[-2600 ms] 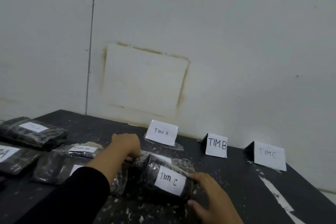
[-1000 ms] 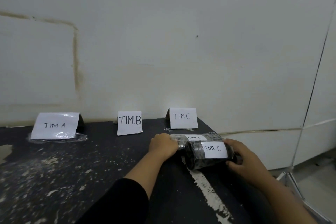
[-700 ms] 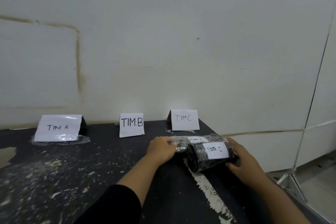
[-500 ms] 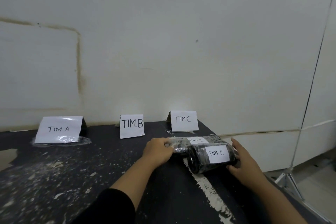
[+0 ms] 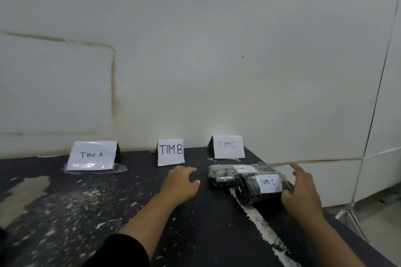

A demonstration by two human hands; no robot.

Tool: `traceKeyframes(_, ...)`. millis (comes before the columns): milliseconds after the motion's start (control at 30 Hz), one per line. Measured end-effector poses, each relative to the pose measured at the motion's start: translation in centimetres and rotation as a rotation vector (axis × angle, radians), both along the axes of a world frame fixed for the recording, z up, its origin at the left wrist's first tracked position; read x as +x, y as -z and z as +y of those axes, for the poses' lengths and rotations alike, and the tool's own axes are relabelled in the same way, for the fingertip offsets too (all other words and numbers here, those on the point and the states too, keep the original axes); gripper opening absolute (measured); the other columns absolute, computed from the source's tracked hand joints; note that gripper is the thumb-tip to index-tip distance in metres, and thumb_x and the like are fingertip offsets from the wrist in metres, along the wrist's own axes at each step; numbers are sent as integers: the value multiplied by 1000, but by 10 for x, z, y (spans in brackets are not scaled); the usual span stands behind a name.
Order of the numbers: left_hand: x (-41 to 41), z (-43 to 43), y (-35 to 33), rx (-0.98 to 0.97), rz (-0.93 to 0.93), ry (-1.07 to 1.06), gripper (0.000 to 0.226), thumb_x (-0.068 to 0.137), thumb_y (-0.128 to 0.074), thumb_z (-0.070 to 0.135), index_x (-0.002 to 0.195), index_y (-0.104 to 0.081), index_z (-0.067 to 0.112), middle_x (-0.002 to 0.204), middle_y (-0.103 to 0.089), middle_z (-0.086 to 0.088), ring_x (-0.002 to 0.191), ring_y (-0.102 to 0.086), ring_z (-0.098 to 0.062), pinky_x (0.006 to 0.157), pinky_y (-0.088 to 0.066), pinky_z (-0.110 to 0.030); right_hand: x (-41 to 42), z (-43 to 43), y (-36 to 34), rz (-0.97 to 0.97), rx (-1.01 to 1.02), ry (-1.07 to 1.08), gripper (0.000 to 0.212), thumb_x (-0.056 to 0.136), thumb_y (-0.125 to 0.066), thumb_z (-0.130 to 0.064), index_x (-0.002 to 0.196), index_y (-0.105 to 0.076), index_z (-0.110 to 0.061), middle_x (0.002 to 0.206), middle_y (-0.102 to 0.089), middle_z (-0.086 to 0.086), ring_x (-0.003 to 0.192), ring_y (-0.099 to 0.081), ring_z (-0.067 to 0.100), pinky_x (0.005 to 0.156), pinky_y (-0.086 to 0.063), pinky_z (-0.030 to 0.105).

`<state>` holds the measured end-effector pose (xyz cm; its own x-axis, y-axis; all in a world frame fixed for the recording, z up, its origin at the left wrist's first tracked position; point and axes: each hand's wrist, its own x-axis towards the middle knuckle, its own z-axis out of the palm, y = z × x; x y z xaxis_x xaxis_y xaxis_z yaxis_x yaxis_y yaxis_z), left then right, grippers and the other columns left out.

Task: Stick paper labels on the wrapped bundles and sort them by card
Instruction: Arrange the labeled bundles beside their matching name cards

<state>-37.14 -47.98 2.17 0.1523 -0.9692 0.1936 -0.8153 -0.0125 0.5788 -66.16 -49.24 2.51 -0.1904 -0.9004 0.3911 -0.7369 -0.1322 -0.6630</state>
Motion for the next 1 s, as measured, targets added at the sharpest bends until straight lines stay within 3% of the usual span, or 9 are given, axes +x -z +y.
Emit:
traceKeyframes(200, 45, 48, -14, -115, -89, -2, 50, 90, -57, 35, 138, -45, 27, 143, -40, 0, 133, -35, -18, 109, -34, -35, 84, 40, -21, 2, -365, -151, 38, 69, -57, 1, 103, -58, -16, 96, -52, -1, 91, -53, 22, 80, -43, 42)
traceKeyframes(333, 99, 93, -19, -163, -135, -43, 41, 89, -57, 33, 130, -53, 29, 141, -41, 2, 132, -36, -16, 108, -32, -32, 165, 74, -20, -14, -318, -385, 29, 68, -54, -10, 87, -55, -31, 89, -54, -2, 84, -54, 19, 77, -47, 47)
traceKeyframes(400, 127, 113, -20, -167, -129, -68, 37, 88, -59, 32, 125, -56, 30, 138, -44, 2, 130, -39, -15, 108, -35, -32, 205, 95, -20, -46, -249, -514, 29, 68, -51, -16, 81, -51, -42, 89, -53, -7, 86, -52, 14, 82, -47, 47)
traceKeyframes(500, 173, 146, -23, -172, -137, -149, 34, 85, -62, 29, 119, -61, 30, 131, -50, 2, 122, -45, -16, 103, -40, -32, 266, 123, -14, -44, -124, -684, 35, 75, -58, -11, 76, -50, -45, 92, -51, -15, 91, -52, 9, 90, -43, 46)
traceKeyframes(600, 219, 177, -28, -155, -174, -223, 32, 84, -63, 28, 116, -62, 31, 129, -53, 3, 121, -46, -16, 103, -39, -31, 320, 150, -10, 19, -74, -853, 32, 78, -60, -15, 79, -50, -45, 95, -47, -21, 96, -50, 5, 95, -42, 44)
traceKeyframes(733, 284, 220, -31, -86, -204, -314, 29, 84, -61, 28, 113, -64, 34, 126, -57, 2, 121, -49, -18, 102, -42, -38, 379, 184, -5, 92, -39, -1006, 24, 81, -58, -24, 96, -52, -42, 108, -47, -19, 110, -45, 3, 103, -36, 39)
traceKeyframes(833, 329, 253, -28, -15, -236, -469, 26, 87, -59, 32, 113, -64, 34, 128, -56, 0, 118, -52, -22, 98, -45, -39, 410, 208, -3, 207, -84, -1058, 34, 83, -54, -26, 114, -48, -40, 123, -44, -17, 120, -39, 5, 106, -30, 37)
traceKeyframes(1000, 382, 288, -20, 71, -211, -753, 30, 90, -55, 35, 118, -61, 29, 125, -61, -2, 114, -56, -23, 96, -47, -40, 439, 232, 11, 422, -111, -1026, 57, 87, -52, -36, 135, -24, -49, 152, -11, -10, 141, -9, 17, 113, -17, 47)
